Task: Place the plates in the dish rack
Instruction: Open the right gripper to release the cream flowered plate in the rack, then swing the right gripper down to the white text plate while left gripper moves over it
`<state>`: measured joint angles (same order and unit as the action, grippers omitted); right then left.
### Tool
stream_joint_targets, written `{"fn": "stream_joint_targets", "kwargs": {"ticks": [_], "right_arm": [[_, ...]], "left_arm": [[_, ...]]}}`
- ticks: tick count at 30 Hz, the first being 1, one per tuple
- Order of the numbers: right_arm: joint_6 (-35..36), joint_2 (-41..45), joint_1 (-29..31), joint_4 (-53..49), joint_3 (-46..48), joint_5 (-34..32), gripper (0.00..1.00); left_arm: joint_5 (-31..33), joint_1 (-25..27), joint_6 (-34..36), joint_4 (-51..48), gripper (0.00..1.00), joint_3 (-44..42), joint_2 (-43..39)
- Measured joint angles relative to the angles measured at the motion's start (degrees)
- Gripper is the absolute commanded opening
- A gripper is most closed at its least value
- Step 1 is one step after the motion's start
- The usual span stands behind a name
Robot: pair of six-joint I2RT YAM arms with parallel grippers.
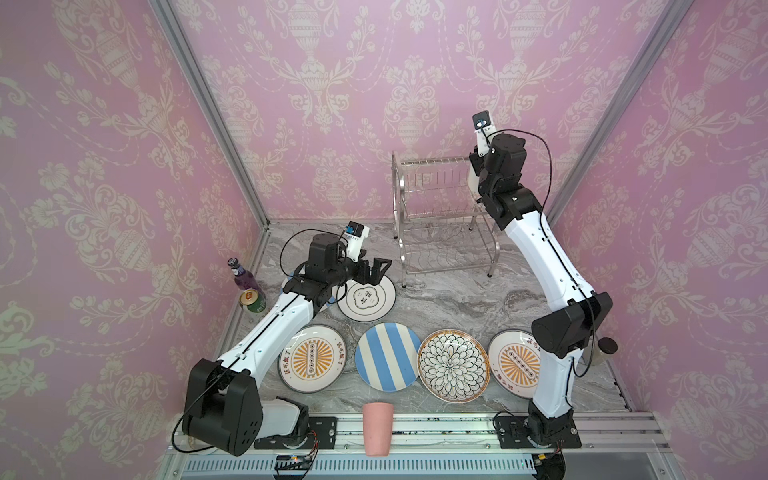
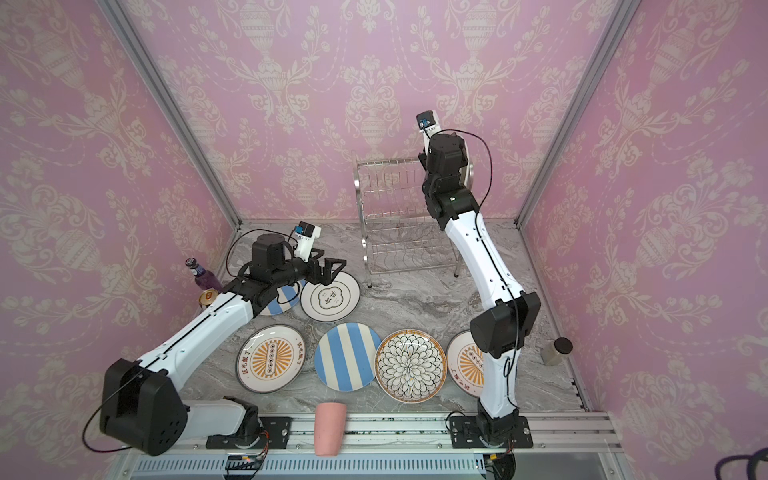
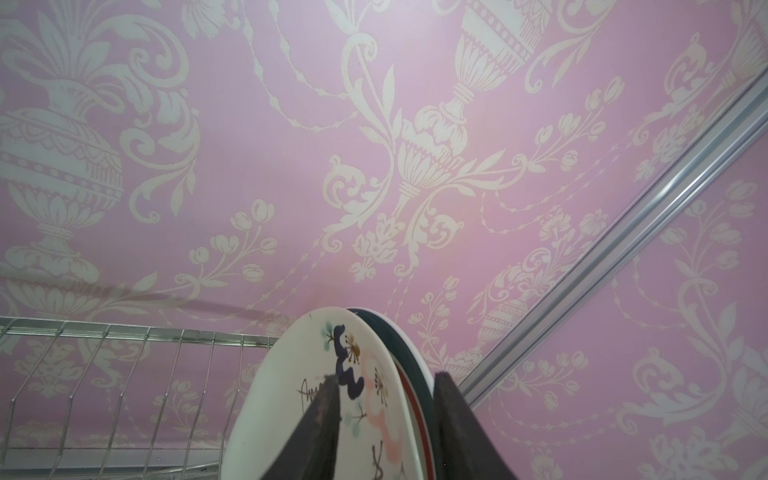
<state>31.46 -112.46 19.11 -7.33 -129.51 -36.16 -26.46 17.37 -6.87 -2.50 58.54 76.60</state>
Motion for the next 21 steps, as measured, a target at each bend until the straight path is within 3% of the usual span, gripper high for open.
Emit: {"fn": "stream_joint_targets", "kwargs": {"ticks": [9,16,21], "right_arm": [[-6.0,6.1,1.0,-7.6,0.1,4.3,0.57],[-15.3,13.4,1.1,-16.5,0.6,12.7,0.7],[-23.6,26.0,1.1,-17.6,14.4,20.3,0.72]], "left_arm": [[1.9,0.0,0.0,0.2,0.99,-0.2,-0.2],[4.9,0.0,-0.1,0.2,0.99,-0.6,-1.5],[6.9,-0.9,-1.8,0.2,0.99,-0.6,-2.0]]}}
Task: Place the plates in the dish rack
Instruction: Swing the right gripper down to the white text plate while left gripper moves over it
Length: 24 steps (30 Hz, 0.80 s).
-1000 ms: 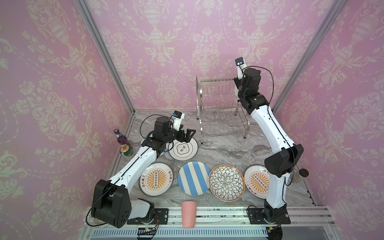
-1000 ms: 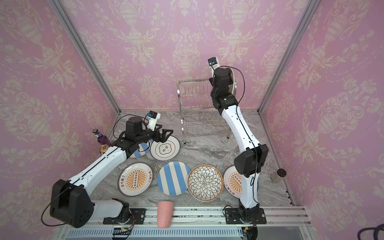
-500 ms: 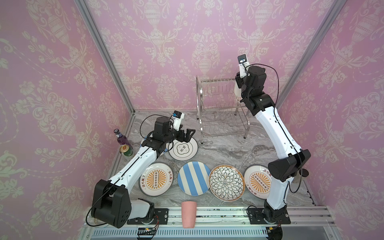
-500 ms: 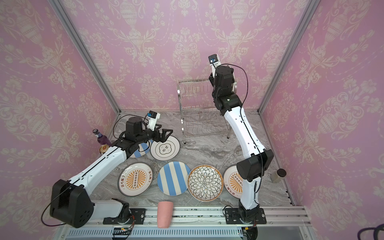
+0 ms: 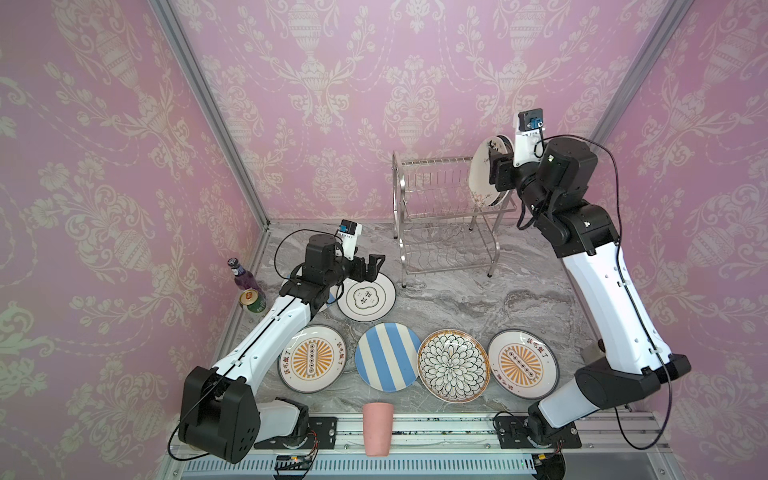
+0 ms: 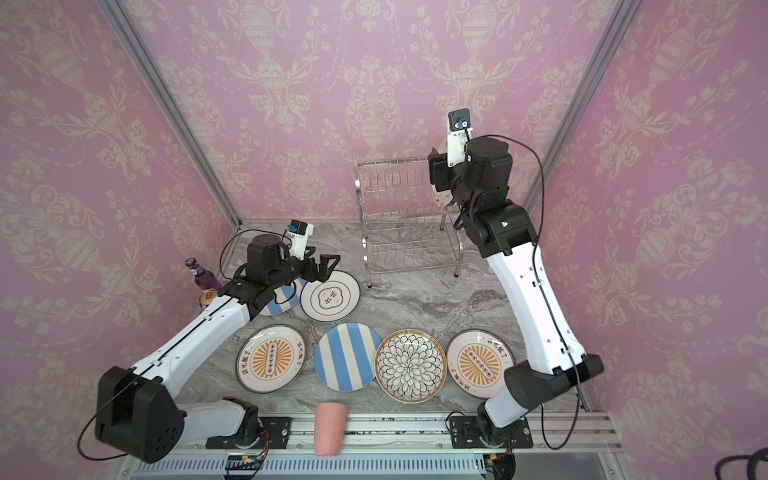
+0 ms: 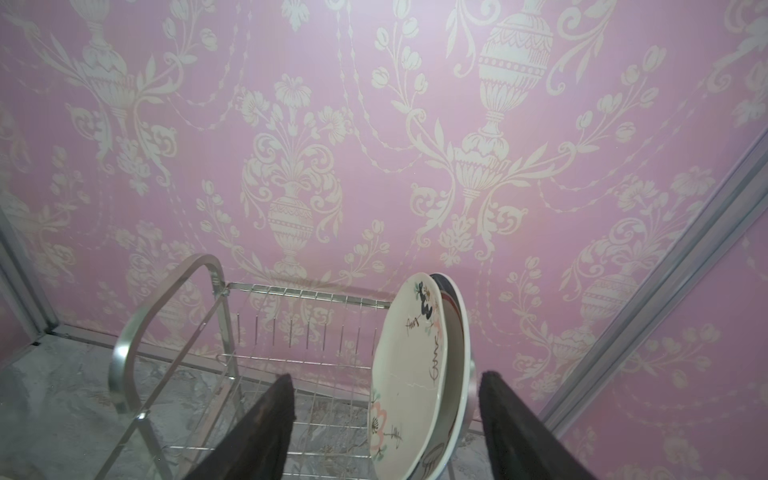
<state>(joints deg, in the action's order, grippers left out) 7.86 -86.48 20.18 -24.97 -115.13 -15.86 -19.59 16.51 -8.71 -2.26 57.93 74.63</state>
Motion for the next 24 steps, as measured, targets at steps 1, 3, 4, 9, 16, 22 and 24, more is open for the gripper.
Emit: {"fn": "stream_joint_targets", "kwargs": {"ticks": [1,3,4,9,16,22,24], "right_arm": [[-2.1,4.1,-0.1,1.1,5.8,1.5,0.74],[-5.7,10.7,-0.6,1.5,14.8,4.7,0.75],[-7.6,13.4,-1.1,1.1,18.1,6.6,0.75],[-15.2,19.6,-2.2,-0.4,28.5,17.2,0.75],[-25.3,21.7,-1.1,2.0,52.4,25.0,0.72],[-32.7,20.3,4.0,9.8,64.6,25.0,0.71],[-34.6,18.7,5.7,13.2,66.5,24.9,0.71]], "left_arm": [[0.3,-0.5,-0.5,0.0,0.99,-0.1,0.0],[0.7,-1.3,-1.5,0.3,0.99,-0.6,0.0],[0.9,-1.6,-1.9,0.5,0.99,-1.0,0.0],[2.1,-2.8,-3.0,0.4,0.99,-2.6,0.0],[3.8,-4.7,-3.9,-0.2,0.99,-2.9,0.0],[5.2,-6.4,-6.1,0.9,0.99,-5.5,0.4],[5.2,-6.6,-7.0,2.3,0.99,-7.0,1.0]]}}
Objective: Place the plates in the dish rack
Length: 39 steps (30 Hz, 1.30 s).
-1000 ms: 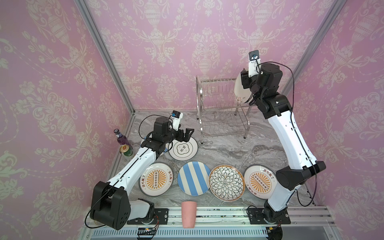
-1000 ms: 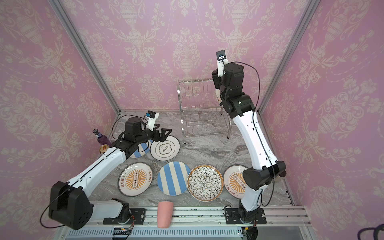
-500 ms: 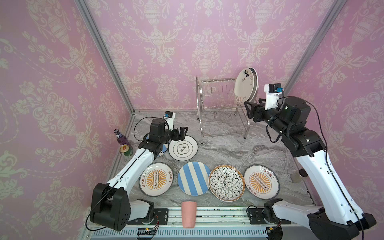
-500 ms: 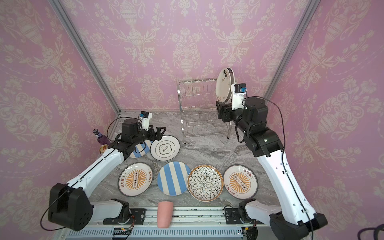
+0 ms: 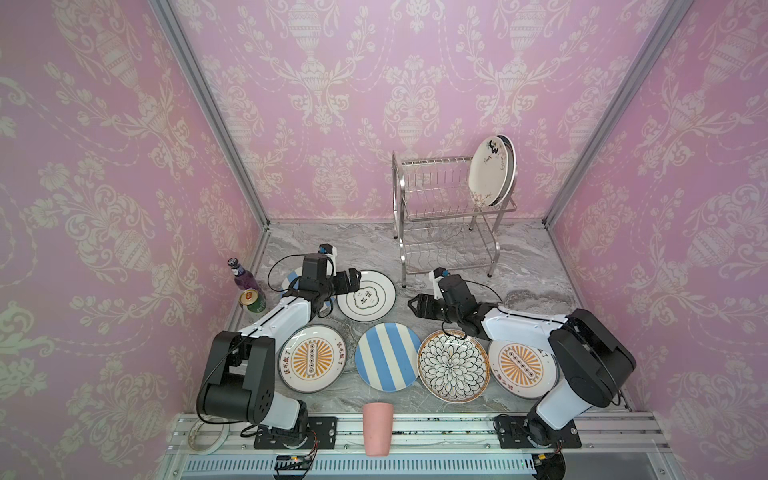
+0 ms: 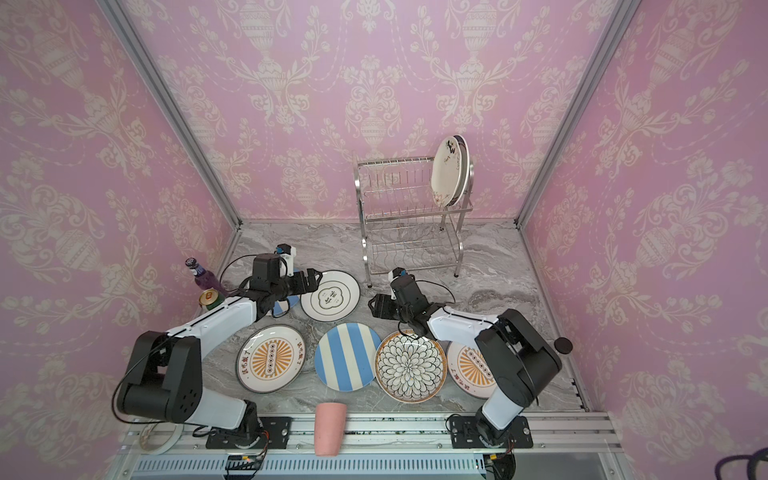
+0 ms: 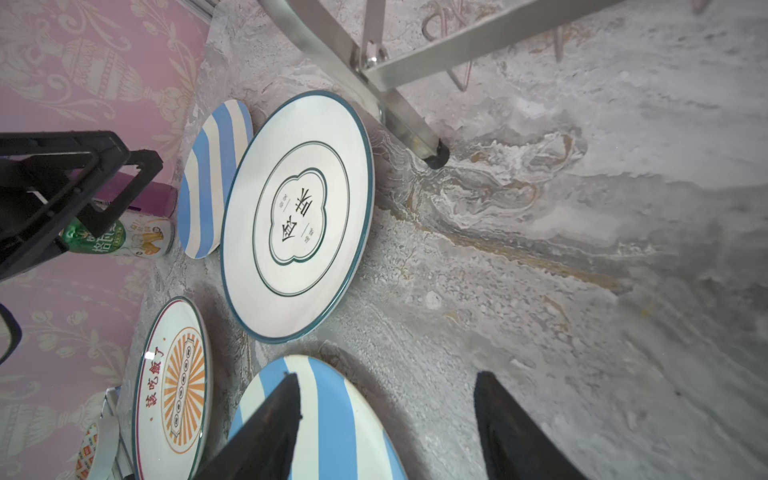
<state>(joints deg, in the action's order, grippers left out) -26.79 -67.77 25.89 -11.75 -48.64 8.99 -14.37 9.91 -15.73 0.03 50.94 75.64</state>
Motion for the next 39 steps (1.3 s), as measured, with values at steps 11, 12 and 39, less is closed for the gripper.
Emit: {"fn": "stream_joint_targets", "kwargs": {"ticks": [11,12,39], "right_arm": [[-9.8,-18.3,9.1,18.8,2.5,-1.5,0.69],[-10.9,-20.2,9.5,20.5,2.5,-1.4,0.69],[-20.0,-40.7,11.9,35.1,-6.0,1.8,0.65]], "left_arm": [[0.2,-1.3,-2.2,3.0,0.99,-3.4,5.2],[0.2,-1.6,-2.4,3.3,0.99,-3.8,6.0],[-1.7,-3.2,-3.3,5.6,0.99,-4.2,16.5]]}}
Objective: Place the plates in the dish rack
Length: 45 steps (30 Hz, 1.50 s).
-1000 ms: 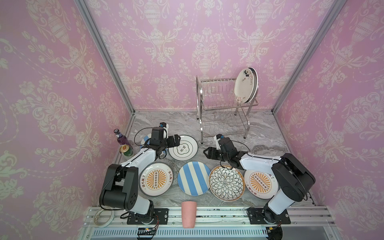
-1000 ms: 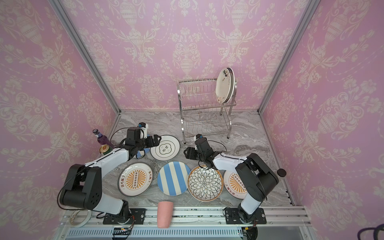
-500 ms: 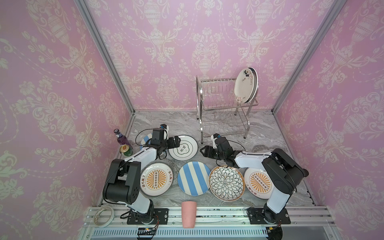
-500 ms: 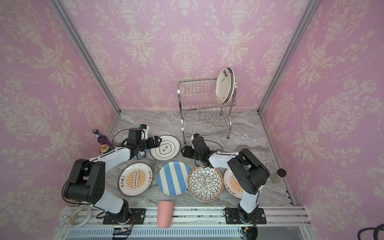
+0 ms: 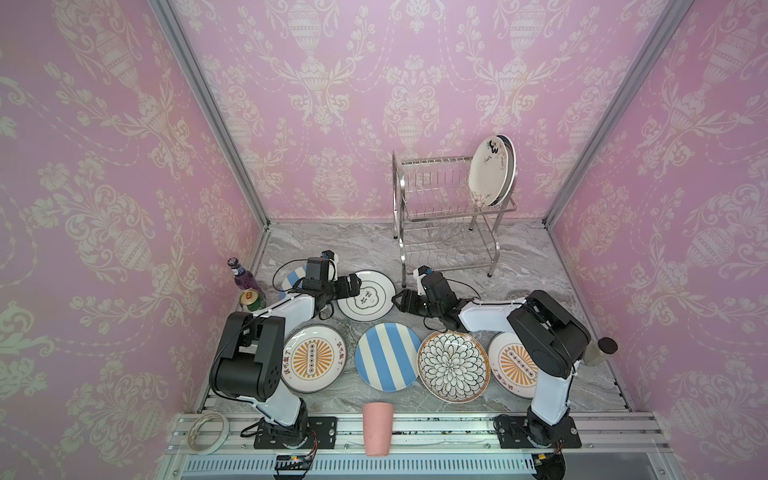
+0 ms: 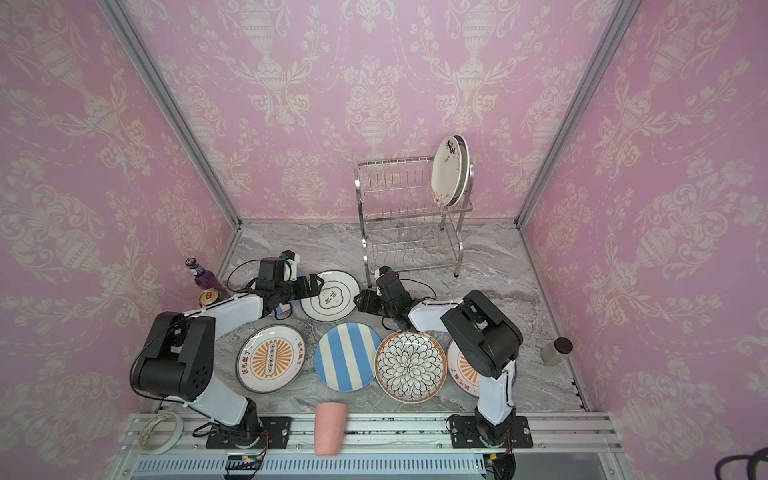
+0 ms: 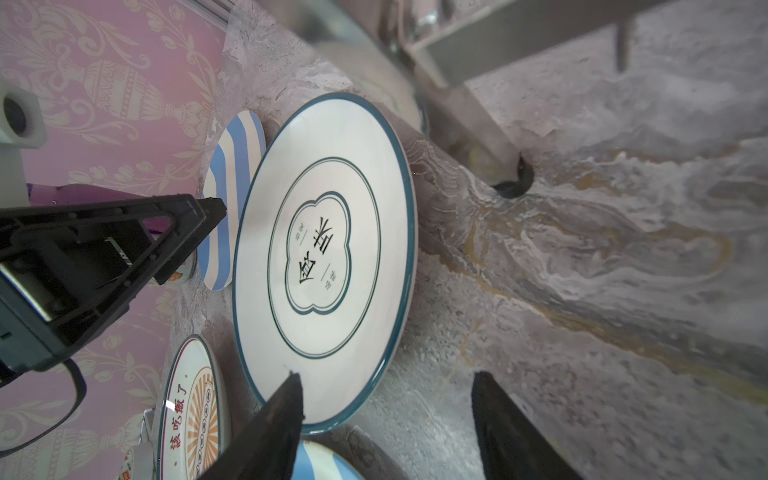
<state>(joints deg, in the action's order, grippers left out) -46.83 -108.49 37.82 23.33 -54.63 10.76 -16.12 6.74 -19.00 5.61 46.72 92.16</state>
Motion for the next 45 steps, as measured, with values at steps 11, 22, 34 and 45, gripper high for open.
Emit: {"fn": "stream_joint_targets", "kwargs": {"ticks": [11,22,34,45], "right_arm": [[-1.4,-3.3,0.0,0.6,-2.1,0.6,0.6],[-2.8,-7.1,0.2,3.4,-4.7,1.9,0.57],[-7.1,-9.9,0.6,8.8,-5.3,2.4,0.46],[-14.8,-11.1,1.3,18.8,-0.8,-0.7,0.28]], "left_arm": [[-0.1,-0.3,0.0,0.8,0.99,0.8,3.5],[-2.6,-0.3,0.0,1.6,0.99,1.2,4.9],[-5.2,-0.5,0.1,2.1,0.99,1.2,5.3],[-6.6,-0.6,0.0,2.5,0.99,1.0,5.3]]}}
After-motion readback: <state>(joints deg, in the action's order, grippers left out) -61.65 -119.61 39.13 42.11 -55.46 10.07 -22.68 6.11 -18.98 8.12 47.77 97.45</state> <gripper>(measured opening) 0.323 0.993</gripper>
